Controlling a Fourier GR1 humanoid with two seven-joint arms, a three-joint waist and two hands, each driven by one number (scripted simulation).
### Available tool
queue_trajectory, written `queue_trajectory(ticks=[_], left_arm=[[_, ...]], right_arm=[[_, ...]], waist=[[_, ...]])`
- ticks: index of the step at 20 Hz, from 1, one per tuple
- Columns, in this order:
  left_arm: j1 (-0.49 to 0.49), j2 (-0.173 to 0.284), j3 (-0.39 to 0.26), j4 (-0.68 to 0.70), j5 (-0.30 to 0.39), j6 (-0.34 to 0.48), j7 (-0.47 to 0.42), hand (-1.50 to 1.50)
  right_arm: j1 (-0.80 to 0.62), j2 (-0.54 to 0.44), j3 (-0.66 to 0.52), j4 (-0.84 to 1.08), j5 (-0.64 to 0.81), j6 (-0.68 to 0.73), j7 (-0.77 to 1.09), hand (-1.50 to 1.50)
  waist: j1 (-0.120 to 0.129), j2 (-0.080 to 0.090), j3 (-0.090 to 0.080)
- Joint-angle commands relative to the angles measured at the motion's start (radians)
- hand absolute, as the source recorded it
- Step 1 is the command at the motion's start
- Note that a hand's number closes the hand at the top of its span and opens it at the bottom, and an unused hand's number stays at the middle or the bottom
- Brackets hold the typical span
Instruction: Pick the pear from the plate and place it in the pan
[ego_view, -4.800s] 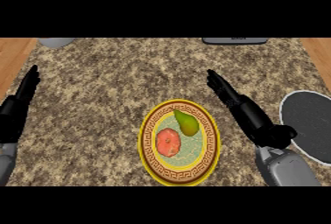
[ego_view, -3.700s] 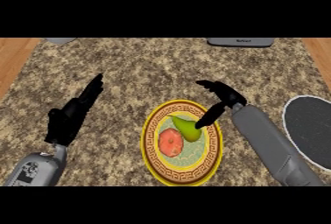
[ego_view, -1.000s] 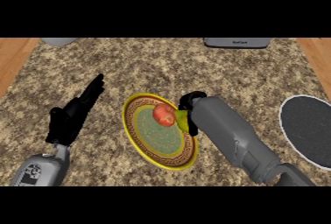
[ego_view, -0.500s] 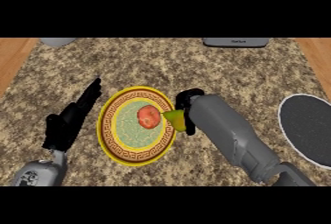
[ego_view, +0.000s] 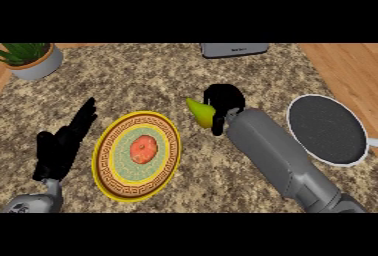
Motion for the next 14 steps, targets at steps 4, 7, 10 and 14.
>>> queue_trajectory(ticks=[4,7,10,14], left_arm=[[0.035,0.008,0.021,0.001,-0.001,0.013,0.0,0.0],[0.067,0.009,0.034,-0.011,0.009,0.013,-0.021,0.0],[0.048,0.028,0.052,-0.03,0.029,-0.004,-0.003,0.0],[0.063,0.013,0.035,-0.069,0.009,0.013,-0.017,0.0]], right_arm=[[0.033,-0.092,0.011,-0.312,0.156,-0.329,0.074,1.5],[0.124,-0.125,0.015,-0.446,0.191,-0.398,0.125,1.5],[0.239,-0.187,0.014,-0.579,0.241,-0.461,0.197,1.5],[0.439,-0.286,0.001,-0.781,0.293,-0.558,0.246,1.5]], waist=[[-0.048,-0.013,0.0],[-0.048,-0.006,0.0],[-0.044,0.01,0.0],[-0.013,0.029,0.0]])
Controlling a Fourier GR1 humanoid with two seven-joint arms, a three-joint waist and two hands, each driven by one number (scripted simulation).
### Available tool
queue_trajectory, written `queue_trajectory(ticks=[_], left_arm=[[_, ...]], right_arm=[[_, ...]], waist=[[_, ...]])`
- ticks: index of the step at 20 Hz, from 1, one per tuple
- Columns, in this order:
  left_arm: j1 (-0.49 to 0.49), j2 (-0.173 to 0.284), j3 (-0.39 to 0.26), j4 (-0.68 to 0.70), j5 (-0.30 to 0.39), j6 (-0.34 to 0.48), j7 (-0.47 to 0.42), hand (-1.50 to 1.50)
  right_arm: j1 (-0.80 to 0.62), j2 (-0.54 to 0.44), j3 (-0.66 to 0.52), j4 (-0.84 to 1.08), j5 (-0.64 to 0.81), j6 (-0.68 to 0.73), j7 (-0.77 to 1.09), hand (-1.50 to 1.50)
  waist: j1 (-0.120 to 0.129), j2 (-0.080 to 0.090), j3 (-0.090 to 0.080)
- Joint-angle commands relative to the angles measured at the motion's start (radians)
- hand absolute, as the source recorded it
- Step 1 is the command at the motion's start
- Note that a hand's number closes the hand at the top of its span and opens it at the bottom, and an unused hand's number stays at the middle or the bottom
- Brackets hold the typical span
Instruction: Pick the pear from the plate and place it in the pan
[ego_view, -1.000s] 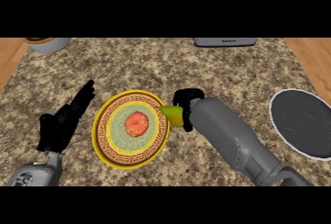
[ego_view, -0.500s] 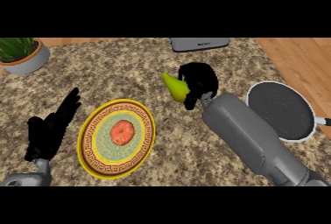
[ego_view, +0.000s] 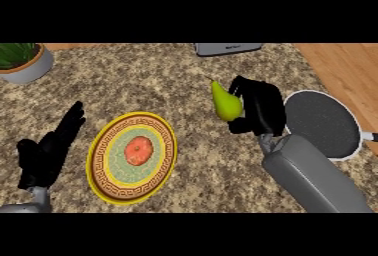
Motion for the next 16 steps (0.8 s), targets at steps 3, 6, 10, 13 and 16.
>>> queue_trajectory(ticks=[3,6,10,13,16], left_arm=[[-0.011,0.006,-0.012,-0.01,0.002,-0.029,-0.02,0.0],[-0.028,0.023,-0.002,-0.024,0.025,-0.061,-0.013,0.0],[-0.096,-0.059,-0.101,-0.034,-0.049,-0.015,0.044,0.0],[-0.113,-0.035,-0.073,-0.043,-0.027,-0.056,0.057,0.0],[-0.077,-0.059,-0.078,-0.007,-0.038,-0.058,-0.002,0.0]], right_arm=[[0.302,-0.146,-0.086,-0.334,-0.002,-0.175,0.032,1.5],[0.53,-0.245,-0.112,-0.443,-0.001,-0.274,-0.03,1.5],[0.69,-0.355,-0.243,-0.518,-0.072,-0.335,-0.133,1.5],[0.74,-0.314,-0.306,-0.378,-0.059,-0.424,-0.219,1.5],[0.701,-0.312,-0.392,-0.207,-0.158,-0.465,-0.379,1.5]], waist=[[0.046,0.036,0.0],[0.074,0.047,0.0],[0.133,0.058,0.0],[0.157,0.061,-0.001],[0.169,0.062,-0.001]])
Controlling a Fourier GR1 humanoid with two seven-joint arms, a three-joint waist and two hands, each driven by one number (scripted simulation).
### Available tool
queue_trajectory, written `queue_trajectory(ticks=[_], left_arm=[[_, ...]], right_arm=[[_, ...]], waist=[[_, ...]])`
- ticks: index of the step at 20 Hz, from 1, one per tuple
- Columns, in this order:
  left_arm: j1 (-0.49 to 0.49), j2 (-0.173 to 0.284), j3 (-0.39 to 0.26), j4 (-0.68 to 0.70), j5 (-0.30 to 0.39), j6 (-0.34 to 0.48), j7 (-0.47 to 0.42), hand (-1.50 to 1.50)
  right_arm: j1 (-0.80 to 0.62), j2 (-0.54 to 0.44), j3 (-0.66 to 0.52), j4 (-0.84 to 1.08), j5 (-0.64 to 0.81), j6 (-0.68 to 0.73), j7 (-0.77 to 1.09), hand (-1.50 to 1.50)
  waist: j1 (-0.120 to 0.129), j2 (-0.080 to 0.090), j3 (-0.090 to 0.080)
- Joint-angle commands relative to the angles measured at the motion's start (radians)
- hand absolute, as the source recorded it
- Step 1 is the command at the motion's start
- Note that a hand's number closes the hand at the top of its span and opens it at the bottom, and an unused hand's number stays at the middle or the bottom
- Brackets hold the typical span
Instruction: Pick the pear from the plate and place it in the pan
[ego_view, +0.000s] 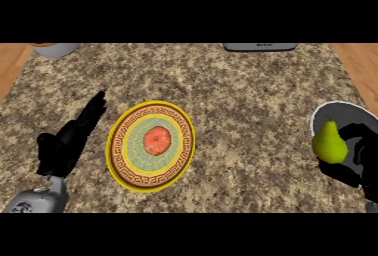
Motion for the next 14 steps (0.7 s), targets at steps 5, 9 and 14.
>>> queue_trajectory(ticks=[5,9,14], left_arm=[[-0.055,-0.021,0.018,0.08,-0.025,-0.017,-0.045,0.0],[-0.086,-0.038,0.022,0.117,-0.046,-0.023,-0.047,0.0],[-0.03,-0.042,0.016,-0.024,-0.028,-0.041,0.049,0.0]], right_arm=[[-0.148,0.015,-0.193,0.405,-0.217,-0.022,-0.357,1.5],[-0.161,0.013,-0.28,0.532,-0.294,0.034,-0.551,1.5],[-0.325,0.045,-0.364,0.839,-0.312,0.04,-0.736,1.5]], waist=[[0.031,0.008,0.0],[0.025,0.005,0.0],[0.038,0.006,0.0]])
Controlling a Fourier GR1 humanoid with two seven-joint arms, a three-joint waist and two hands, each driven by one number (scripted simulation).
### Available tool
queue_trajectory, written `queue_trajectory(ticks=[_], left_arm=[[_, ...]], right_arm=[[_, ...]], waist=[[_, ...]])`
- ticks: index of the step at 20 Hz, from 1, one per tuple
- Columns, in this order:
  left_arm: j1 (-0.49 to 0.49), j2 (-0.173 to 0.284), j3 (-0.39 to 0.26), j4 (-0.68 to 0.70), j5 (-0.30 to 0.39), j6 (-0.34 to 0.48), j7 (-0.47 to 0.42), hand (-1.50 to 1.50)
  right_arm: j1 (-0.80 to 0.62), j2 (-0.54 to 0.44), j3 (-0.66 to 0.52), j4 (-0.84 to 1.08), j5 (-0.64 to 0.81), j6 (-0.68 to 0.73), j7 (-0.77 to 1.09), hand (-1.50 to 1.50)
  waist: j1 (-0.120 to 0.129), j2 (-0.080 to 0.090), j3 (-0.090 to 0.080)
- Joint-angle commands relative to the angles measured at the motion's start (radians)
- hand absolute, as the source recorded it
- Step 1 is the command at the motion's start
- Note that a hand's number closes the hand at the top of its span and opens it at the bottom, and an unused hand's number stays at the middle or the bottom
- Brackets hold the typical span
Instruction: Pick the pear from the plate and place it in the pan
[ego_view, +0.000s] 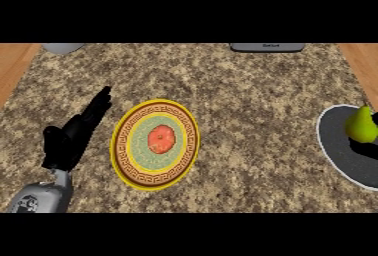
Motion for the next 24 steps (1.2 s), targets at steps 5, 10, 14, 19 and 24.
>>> queue_trajectory(ticks=[5,10,14,19,24], left_arm=[[-0.02,-0.039,0.005,0.07,-0.035,-0.004,-0.054,0.0],[-0.039,-0.002,0.026,0.035,-0.003,-0.039,-0.014,0.0],[-0.028,-0.055,-0.02,0.024,-0.047,0.003,-0.023,0.0],[0.001,-0.024,0.004,0.022,-0.031,-0.029,-0.05,0.0],[-0.036,-0.033,0.011,0.052,-0.031,-0.022,-0.034,0.0]], right_arm=[[-0.196,-0.004,-0.163,0.444,-0.076,0.044,-0.35,1.5],[-0.3,-0.041,-0.093,0.624,0.001,0.209,-0.056,-1.5],[-0.353,-0.053,-0.169,0.755,-0.058,0.269,-0.245,-1.5],[-0.38,0.008,-0.294,0.761,-0.185,0.275,-0.365,-1.5],[-0.412,-0.048,-0.441,0.755,-0.339,0.422,-0.474,-1.5]], waist=[[0.004,0.003,0.0],[0.035,0.013,0.002],[0.034,0.015,0.005],[0.034,0.015,0.006],[0.017,0.015,0.006]])
